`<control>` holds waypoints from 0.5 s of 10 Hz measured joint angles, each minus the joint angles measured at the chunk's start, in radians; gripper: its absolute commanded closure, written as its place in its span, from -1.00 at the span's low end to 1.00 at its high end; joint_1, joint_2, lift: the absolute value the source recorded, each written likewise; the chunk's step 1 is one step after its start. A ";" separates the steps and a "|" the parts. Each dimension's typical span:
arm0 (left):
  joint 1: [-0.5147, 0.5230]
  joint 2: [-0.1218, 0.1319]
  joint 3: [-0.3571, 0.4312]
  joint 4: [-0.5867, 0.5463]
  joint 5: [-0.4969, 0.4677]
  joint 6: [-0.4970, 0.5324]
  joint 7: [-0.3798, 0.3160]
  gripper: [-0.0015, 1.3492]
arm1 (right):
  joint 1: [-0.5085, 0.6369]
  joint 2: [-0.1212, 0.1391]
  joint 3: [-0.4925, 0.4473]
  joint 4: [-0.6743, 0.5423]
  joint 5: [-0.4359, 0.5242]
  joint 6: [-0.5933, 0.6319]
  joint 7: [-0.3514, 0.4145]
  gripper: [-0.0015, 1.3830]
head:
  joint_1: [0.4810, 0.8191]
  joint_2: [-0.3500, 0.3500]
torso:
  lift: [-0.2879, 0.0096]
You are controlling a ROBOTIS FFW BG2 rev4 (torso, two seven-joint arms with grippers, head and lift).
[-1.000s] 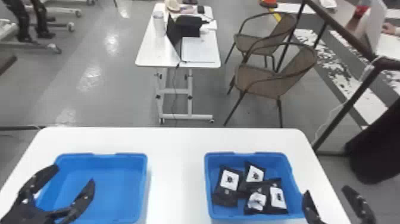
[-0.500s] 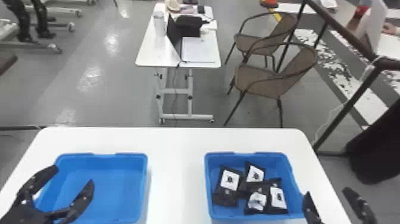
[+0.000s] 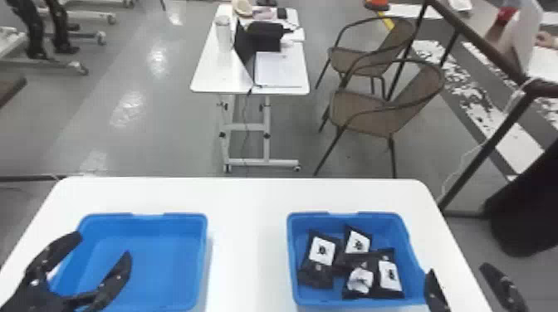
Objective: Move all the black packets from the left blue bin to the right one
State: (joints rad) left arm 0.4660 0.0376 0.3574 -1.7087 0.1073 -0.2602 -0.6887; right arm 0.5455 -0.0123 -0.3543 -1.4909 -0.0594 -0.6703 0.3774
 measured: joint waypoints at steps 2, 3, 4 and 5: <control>0.000 -0.002 -0.001 0.004 0.002 -0.001 0.000 -0.80 | 0.002 0.000 0.000 -0.001 0.000 0.000 0.000 -0.73 | 0.27 -0.22 | 0.94; 0.000 -0.002 -0.001 0.006 0.003 0.000 0.000 -0.80 | 0.002 0.000 0.000 -0.001 -0.001 0.000 0.000 -0.73 | 0.27 -0.23 | 0.94; 0.000 -0.002 -0.001 0.008 0.006 0.001 0.000 -0.80 | 0.002 0.000 0.000 0.000 -0.001 0.000 0.000 -0.73 | 0.27 -0.23 | 0.94; 0.000 -0.001 -0.002 0.011 0.007 0.002 0.000 -0.80 | 0.001 0.000 0.000 0.001 -0.001 0.000 0.000 -0.73 | 0.27 -0.22 | 0.94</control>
State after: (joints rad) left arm 0.4657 0.0364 0.3558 -1.6980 0.1147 -0.2579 -0.6887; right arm 0.5466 -0.0123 -0.3543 -1.4899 -0.0602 -0.6703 0.3774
